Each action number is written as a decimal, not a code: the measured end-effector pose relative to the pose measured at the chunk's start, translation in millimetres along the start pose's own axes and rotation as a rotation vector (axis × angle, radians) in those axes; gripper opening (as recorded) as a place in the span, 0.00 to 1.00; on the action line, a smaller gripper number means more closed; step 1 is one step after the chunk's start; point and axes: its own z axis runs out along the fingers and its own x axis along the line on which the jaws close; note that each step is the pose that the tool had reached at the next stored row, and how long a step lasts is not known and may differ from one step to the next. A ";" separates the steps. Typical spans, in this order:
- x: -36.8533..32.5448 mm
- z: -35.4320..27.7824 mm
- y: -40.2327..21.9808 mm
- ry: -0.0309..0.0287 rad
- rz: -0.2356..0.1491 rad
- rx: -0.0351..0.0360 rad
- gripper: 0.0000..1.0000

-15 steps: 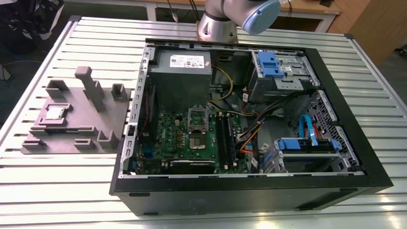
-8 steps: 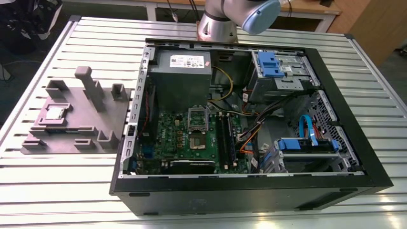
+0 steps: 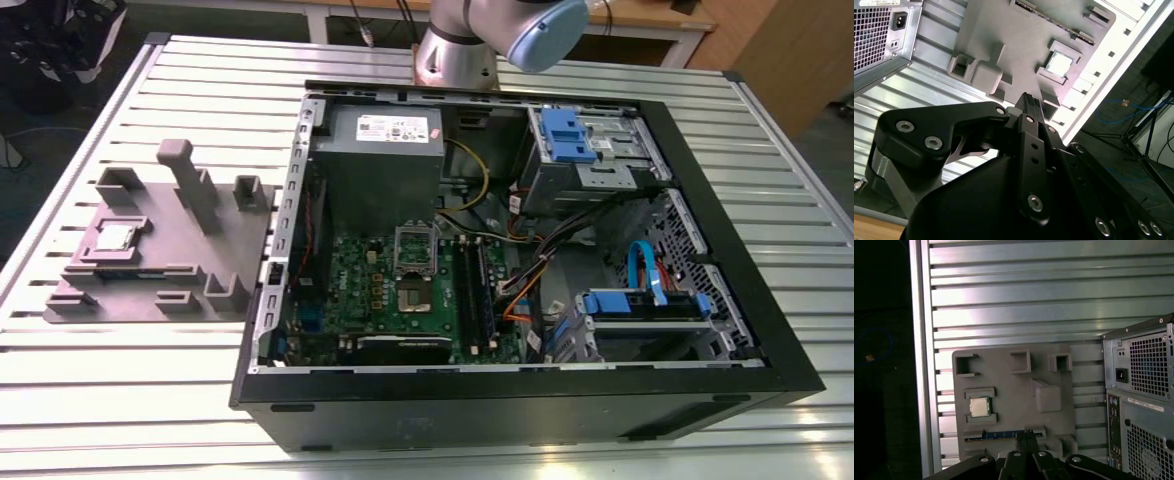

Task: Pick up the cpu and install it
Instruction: 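Reach for the cpu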

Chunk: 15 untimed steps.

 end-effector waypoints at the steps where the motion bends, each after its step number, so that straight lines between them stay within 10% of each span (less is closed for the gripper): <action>1: 0.4 0.0 0.0 0.0000 0.000 0.0000 0.11; 15: 7.1 1.1 -0.6 0.0001 0.000 0.0001 0.11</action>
